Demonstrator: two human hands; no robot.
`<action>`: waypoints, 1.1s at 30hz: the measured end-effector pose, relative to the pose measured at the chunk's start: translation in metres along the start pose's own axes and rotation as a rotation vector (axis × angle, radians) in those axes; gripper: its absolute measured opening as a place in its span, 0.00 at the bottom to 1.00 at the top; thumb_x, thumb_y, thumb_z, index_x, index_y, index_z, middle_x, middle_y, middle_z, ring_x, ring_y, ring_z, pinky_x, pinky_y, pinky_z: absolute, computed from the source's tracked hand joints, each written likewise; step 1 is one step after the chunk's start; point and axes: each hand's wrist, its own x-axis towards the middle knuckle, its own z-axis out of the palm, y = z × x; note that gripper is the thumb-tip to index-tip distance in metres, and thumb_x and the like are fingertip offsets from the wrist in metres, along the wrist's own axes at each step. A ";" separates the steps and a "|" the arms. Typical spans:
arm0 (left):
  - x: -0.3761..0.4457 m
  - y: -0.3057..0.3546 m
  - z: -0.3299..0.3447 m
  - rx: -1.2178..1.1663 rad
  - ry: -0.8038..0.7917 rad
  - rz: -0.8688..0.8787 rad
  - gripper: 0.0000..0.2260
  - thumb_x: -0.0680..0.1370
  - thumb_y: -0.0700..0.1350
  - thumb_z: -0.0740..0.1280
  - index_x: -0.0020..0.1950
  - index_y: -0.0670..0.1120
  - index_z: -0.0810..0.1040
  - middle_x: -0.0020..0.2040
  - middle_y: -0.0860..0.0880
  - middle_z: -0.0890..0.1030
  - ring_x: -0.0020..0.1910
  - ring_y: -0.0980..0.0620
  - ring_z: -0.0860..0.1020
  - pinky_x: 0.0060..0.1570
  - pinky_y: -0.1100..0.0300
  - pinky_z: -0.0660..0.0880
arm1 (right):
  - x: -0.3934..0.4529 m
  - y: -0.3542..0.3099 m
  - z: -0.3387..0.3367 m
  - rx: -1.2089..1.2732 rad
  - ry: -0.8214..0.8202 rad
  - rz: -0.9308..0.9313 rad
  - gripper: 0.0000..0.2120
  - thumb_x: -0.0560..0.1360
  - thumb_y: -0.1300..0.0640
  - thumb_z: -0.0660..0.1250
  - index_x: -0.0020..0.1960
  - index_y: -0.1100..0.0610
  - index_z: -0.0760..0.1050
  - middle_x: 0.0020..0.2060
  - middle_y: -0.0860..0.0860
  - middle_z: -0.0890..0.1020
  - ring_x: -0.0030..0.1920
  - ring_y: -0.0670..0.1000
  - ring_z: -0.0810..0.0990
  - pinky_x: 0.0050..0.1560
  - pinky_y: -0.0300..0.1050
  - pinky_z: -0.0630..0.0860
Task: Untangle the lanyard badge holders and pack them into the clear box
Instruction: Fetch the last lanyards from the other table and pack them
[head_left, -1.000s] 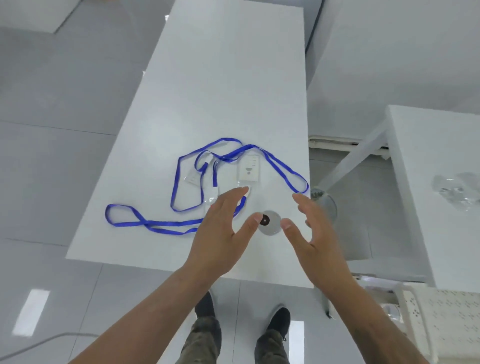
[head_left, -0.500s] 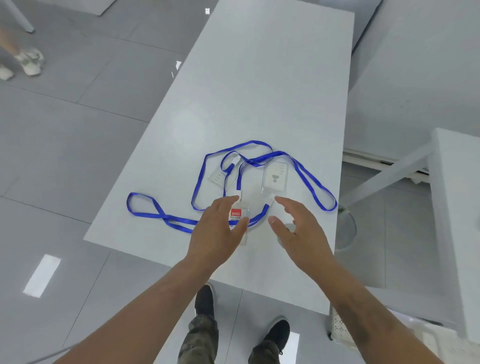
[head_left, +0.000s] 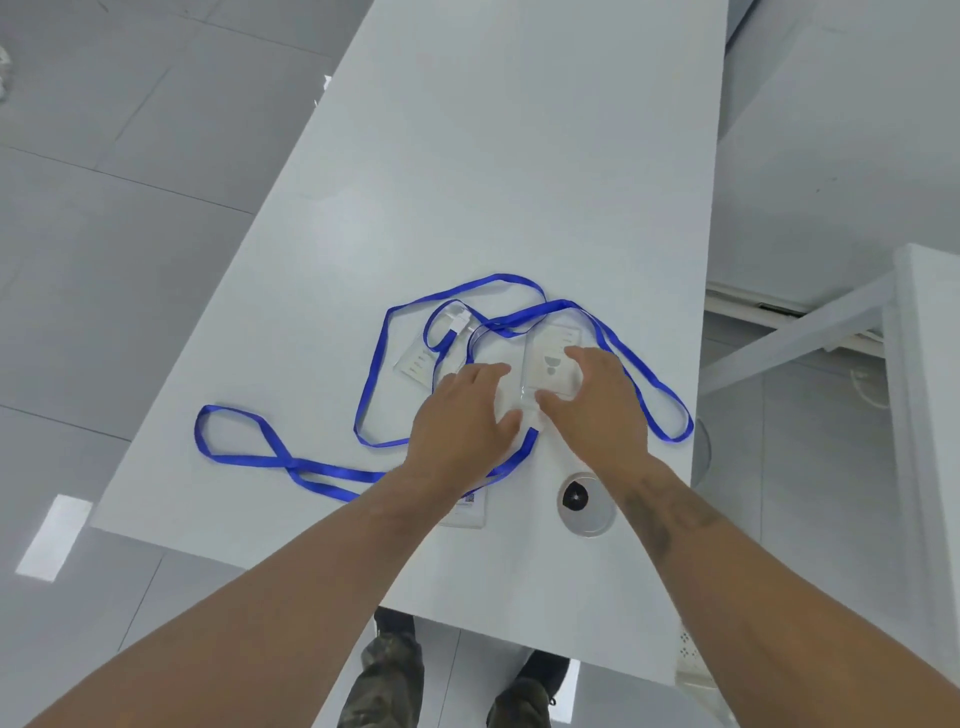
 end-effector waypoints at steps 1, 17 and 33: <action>0.008 0.000 0.004 0.011 -0.012 0.008 0.25 0.78 0.55 0.64 0.75 0.53 0.65 0.72 0.54 0.70 0.70 0.52 0.69 0.63 0.55 0.71 | 0.009 0.001 0.001 -0.061 -0.022 -0.025 0.33 0.71 0.44 0.72 0.73 0.48 0.64 0.71 0.47 0.67 0.68 0.52 0.69 0.61 0.50 0.73; 0.036 0.006 0.022 0.054 -0.040 0.096 0.22 0.79 0.54 0.63 0.73 0.54 0.66 0.69 0.56 0.73 0.67 0.51 0.68 0.58 0.56 0.72 | 0.056 -0.008 -0.013 -0.377 -0.232 -0.140 0.45 0.61 0.39 0.77 0.72 0.50 0.63 0.65 0.50 0.69 0.64 0.54 0.65 0.54 0.48 0.72; 0.033 0.026 -0.005 -0.390 -0.073 -0.086 0.16 0.77 0.51 0.69 0.64 0.54 0.74 0.55 0.58 0.80 0.49 0.57 0.79 0.51 0.56 0.78 | 0.035 -0.006 -0.054 -0.014 -0.366 -0.176 0.12 0.73 0.59 0.70 0.51 0.43 0.77 0.50 0.44 0.80 0.38 0.42 0.77 0.39 0.36 0.73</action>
